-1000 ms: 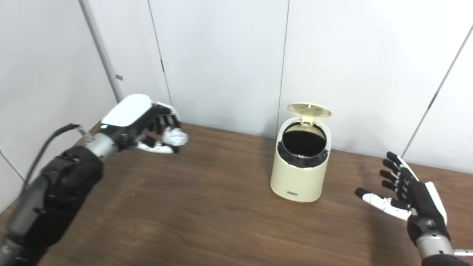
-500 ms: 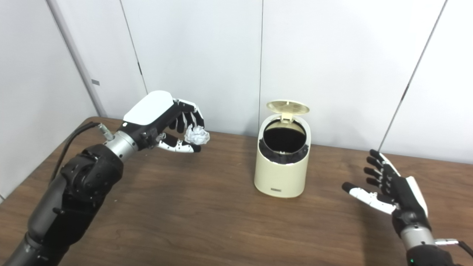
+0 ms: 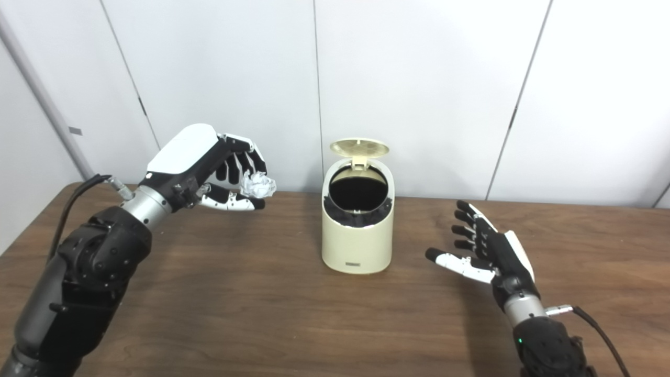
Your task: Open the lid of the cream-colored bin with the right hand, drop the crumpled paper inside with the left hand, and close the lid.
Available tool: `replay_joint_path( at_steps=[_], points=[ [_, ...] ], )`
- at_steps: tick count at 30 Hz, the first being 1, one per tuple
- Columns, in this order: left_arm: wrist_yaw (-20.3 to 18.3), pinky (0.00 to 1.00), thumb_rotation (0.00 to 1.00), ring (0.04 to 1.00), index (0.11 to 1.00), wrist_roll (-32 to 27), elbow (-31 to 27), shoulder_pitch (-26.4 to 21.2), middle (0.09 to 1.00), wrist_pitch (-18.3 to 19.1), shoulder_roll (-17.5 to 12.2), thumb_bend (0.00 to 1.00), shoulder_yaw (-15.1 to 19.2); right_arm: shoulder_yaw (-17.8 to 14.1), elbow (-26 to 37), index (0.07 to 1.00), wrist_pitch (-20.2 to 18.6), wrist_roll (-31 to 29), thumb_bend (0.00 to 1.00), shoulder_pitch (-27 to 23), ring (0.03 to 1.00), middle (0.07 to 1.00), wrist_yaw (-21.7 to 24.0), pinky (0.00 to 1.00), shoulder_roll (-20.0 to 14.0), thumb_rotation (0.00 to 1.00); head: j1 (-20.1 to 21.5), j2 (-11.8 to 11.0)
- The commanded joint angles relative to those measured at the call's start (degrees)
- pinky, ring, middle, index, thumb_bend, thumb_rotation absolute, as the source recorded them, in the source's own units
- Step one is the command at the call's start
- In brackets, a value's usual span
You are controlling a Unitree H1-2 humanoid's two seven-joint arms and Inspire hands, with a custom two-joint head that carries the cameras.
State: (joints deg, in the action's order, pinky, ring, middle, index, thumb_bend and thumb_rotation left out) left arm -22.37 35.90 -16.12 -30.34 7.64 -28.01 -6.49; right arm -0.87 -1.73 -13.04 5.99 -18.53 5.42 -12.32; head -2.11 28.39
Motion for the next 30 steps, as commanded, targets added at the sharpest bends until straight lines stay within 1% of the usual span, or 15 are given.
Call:
replay_joint_path(
  at_steps=[1, 6, 9, 15, 20, 24, 26, 30],
  points=[
    [1.8, 0.33, 0.00, 0.392, 0.521, 0.1, 0.5, -3.2, 0.476, -1.6, -0.1, 0.50, 0.0, 0.0, 1.8, 0.908, 3.0, 0.6, 0.64, -1.9, 0.846, 0.901, -1.2, 0.77, 0.0, 0.29, 0.6, -0.1],
    [1.8, 0.34, 0.00, 0.392, 0.523, 0.2, 2.1, -4.4, 0.472, -1.8, 1.5, 0.50, -1.1, 0.1, 1.4, 0.905, 3.4, 1.1, 0.66, -1.8, 0.836, 0.895, -1.5, 0.74, 0.4, 0.29, 1.9, -0.3],
    [2.0, 0.34, 0.00, 0.398, 0.523, 0.2, 3.3, -5.3, 0.468, -1.8, 2.6, 0.50, -1.5, 0.1, 1.1, 0.904, 3.6, 1.0, 0.66, -1.9, 0.833, 0.896, -1.6, 0.73, 0.5, 0.28, 1.9, -0.3],
    [4.0, 0.35, 0.00, 0.399, 0.518, 1.0, 6.1, -7.3, 0.471, -3.4, 4.8, 0.50, -2.3, 0.8, 1.2, 0.895, 3.8, 2.2, 0.67, -1.8, 0.828, 0.885, -2.1, 0.72, 0.6, 0.31, 2.8, -0.8],
    [3.9, 0.35, 0.00, 0.398, 0.525, 1.9, 6.6, -8.3, 0.464, -1.2, 6.9, 0.50, -3.1, 0.7, 1.0, 0.893, 4.1, 2.0, 0.64, -1.8, 0.831, 0.886, -2.3, 0.72, 1.2, 0.26, 3.1, -1.0],
    [4.3, 0.36, 0.00, 0.404, 0.526, 2.4, 7.1, -8.4, 0.470, -0.5, 8.4, 0.50, -3.1, 1.0, 1.4, 0.891, 3.8, 2.3, 0.64, -1.9, 0.834, 0.888, -2.4, 0.73, 1.5, 0.27, 3.6, -1.0],
    [4.3, 0.36, 0.00, 0.401, 0.526, 2.7, 7.2, -8.5, 0.469, 0.1, 9.0, 0.50, -3.1, 1.1, 1.3, 0.890, 4.1, 2.6, 0.63, -1.8, 0.832, 0.888, -2.4, 0.72, 1.4, 0.26, 3.6, -1.0],
    [5.1, 0.34, 0.00, 0.393, 0.526, 2.8, 8.3, -9.2, 0.466, -0.7, 10.1, 0.50, -3.6, 1.7, 1.7, 0.884, 4.0, 4.3, 0.64, -1.6, 0.819, 0.877, -2.9, 0.70, 1.2, 0.26, 3.6, -1.0]
  ],
)
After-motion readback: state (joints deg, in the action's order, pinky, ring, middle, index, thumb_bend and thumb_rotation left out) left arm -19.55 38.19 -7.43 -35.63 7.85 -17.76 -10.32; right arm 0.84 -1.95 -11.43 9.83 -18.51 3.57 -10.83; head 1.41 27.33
